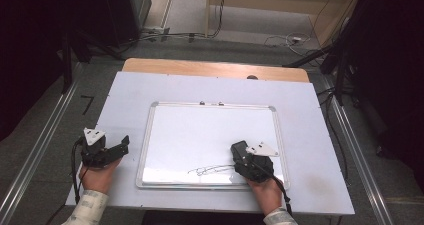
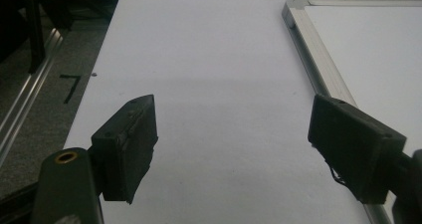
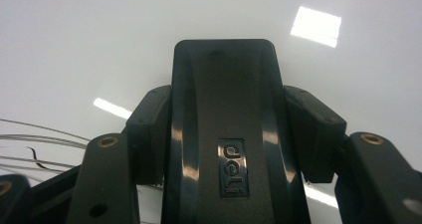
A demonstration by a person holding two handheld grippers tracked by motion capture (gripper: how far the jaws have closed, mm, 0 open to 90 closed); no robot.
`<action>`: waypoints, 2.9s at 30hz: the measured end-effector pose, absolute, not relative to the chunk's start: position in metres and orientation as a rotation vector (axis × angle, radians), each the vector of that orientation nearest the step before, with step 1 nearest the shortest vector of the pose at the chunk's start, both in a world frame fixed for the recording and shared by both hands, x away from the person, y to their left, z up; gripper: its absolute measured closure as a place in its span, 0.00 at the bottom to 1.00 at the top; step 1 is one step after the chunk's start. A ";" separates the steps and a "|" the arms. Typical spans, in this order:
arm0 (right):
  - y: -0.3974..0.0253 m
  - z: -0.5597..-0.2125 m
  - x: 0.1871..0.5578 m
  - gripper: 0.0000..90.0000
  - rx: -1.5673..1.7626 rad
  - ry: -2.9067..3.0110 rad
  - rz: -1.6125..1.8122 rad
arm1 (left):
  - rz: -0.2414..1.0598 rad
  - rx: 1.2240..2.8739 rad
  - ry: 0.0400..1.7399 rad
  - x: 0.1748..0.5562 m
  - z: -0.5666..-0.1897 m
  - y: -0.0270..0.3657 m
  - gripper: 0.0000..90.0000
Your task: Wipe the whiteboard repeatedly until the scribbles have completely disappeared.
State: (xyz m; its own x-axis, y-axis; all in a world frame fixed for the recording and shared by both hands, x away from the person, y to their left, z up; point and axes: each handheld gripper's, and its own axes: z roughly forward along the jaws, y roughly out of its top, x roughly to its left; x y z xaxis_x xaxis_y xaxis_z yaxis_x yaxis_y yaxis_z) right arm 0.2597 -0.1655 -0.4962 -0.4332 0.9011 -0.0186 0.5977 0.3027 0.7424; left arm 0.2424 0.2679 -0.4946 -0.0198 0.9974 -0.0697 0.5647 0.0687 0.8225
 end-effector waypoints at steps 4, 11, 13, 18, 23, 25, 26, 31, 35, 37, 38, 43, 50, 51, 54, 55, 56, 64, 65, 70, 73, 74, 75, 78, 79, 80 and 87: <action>-0.162 -0.496 0.259 0.44 1.331 2.144 0.937 | 0.805 1.576 1.667 0.243 -0.495 0.268 0.22; -0.155 -0.496 0.259 0.44 1.316 2.154 0.935 | 0.805 1.575 1.666 0.243 -0.494 0.267 0.22; -0.153 -0.496 0.259 0.44 1.316 2.157 0.938 | 0.805 1.575 1.667 0.243 -0.494 0.267 0.22; -0.149 -0.496 0.259 0.44 1.310 2.162 0.937 | 0.804 1.574 1.666 0.243 -0.494 0.267 0.22; -0.144 -0.497 0.259 0.44 1.301 2.167 0.937 | 0.804 1.574 1.665 0.243 -0.494 0.267 0.22; -0.142 -0.497 0.259 0.44 1.300 2.169 0.938 | 0.804 1.574 1.665 0.243 -0.494 0.267 0.22; -0.141 -0.497 0.259 0.44 1.299 2.168 0.938 | 0.803 1.573 1.666 0.243 -0.494 0.267 0.22; -0.135 -0.497 0.258 0.44 1.294 2.173 0.938 | 0.804 1.573 1.665 0.243 -0.494 0.267 0.22; -0.128 -0.497 0.257 0.44 1.292 2.178 0.940 | 0.803 1.574 1.665 0.243 -0.494 0.267 0.22; -0.125 -0.497 0.257 0.44 1.287 2.180 0.940 | 0.803 1.573 1.665 0.243 -0.494 0.267 0.22; -0.124 -0.497 0.257 0.44 1.280 2.184 0.941 | 0.804 1.572 1.665 0.243 -0.494 0.267 0.22; -0.117 -0.497 0.257 0.44 1.278 2.190 0.943 | 0.803 1.573 1.665 0.243 -0.494 0.267 0.22; -0.107 -0.497 0.256 0.44 1.275 2.194 0.942 | 0.803 1.575 1.664 0.243 -0.494 0.267 0.22; -0.106 -0.497 0.256 0.44 1.272 2.196 0.942 | 0.803 1.574 1.665 0.243 -0.494 0.267 0.22; -0.103 -0.497 0.256 0.44 1.269 2.196 0.942 | 0.803 1.573 1.665 0.243 -0.494 0.267 0.22; -0.102 -0.497 0.256 0.44 1.271 2.197 0.941 | 0.802 1.574 1.665 0.243 -0.494 0.267 0.22; -0.101 -0.497 0.255 0.44 1.268 2.201 0.942 | 0.803 1.574 1.666 0.243 -0.494 0.267 0.22; -0.089 -0.497 0.255 0.44 1.253 2.212 0.945 | 0.802 1.576 1.665 0.243 -0.494 0.267 0.22; -0.087 -0.497 0.255 0.44 1.250 2.213 0.944 | 0.802 1.576 1.665 0.243 -0.494 0.267 0.22; -0.081 -0.497 0.254 0.44 1.249 2.218 0.938 | 0.800 1.575 1.665 0.243 -0.494 0.267 0.22; -0.079 -0.497 0.254 0.44 1.244 2.224 0.937 | 0.798 1.573 1.665 0.243 -0.494 0.267 0.22; -0.078 -0.497 0.254 0.44 1.242 2.223 0.938 | 0.798 1.573 1.665 0.243 -0.494 0.267 0.22; -0.077 -0.497 0.254 0.44 1.241 2.222 0.936 | 0.798 1.572 1.665 0.243 -0.494 0.267 0.22; -0.075 -0.497 0.254 0.44 1.238 2.226 0.935 | 0.797 1.573 1.665 0.243 -0.494 0.267 0.22; -0.074 -0.497 0.254 0.44 1.237 2.228 0.935 | 0.797 1.573 1.665 0.243 -0.494 0.267 0.22; -0.072 -0.497 0.254 0.44 1.237 2.229 0.935 | 0.797 1.573 1.665 0.244 -0.494 0.267 0.22; -0.066 -0.497 0.254 0.44 1.221 2.239 0.933 | 0.797 1.573 1.665 0.244 -0.494 0.267 0.22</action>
